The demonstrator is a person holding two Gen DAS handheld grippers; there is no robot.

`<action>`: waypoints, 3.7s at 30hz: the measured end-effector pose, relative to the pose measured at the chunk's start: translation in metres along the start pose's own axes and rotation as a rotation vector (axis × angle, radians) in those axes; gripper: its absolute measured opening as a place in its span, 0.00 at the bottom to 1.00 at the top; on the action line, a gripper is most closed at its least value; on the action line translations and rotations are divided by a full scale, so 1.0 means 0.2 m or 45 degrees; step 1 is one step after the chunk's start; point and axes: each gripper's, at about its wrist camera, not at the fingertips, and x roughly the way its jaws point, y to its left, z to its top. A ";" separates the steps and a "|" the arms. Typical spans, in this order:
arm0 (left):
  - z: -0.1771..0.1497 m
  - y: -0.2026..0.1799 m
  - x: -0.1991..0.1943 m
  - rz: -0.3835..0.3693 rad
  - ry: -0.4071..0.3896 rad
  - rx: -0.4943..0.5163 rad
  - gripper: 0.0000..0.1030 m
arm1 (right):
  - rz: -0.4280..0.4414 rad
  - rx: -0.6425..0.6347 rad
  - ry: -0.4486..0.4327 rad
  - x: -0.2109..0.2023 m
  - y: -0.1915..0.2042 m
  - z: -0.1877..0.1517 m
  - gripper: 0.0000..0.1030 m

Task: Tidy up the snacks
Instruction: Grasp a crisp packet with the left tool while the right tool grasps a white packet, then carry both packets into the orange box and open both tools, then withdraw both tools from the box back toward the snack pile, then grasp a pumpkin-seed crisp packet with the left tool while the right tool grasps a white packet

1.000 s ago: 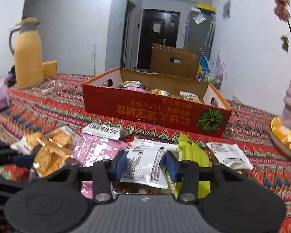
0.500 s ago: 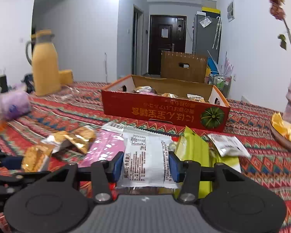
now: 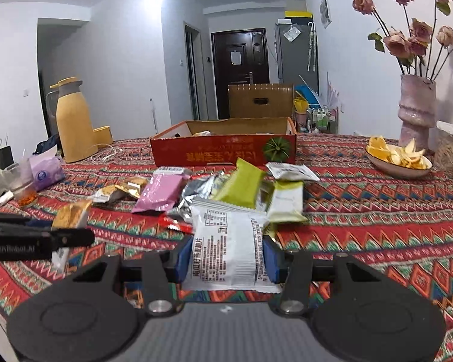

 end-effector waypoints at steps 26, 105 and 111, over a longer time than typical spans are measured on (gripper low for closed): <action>1.01 0.18 0.80 -0.131 0.008 0.042 0.45 | 0.026 -0.201 -0.179 0.55 -0.34 0.89 0.46; -0.11 0.08 -0.45 0.164 -0.325 0.092 1.00 | -0.120 -0.127 -0.144 -0.29 -0.15 0.08 1.00; -0.24 0.13 -0.40 0.161 -0.207 0.052 1.00 | -0.134 0.037 -0.057 -0.27 -0.13 -0.21 1.00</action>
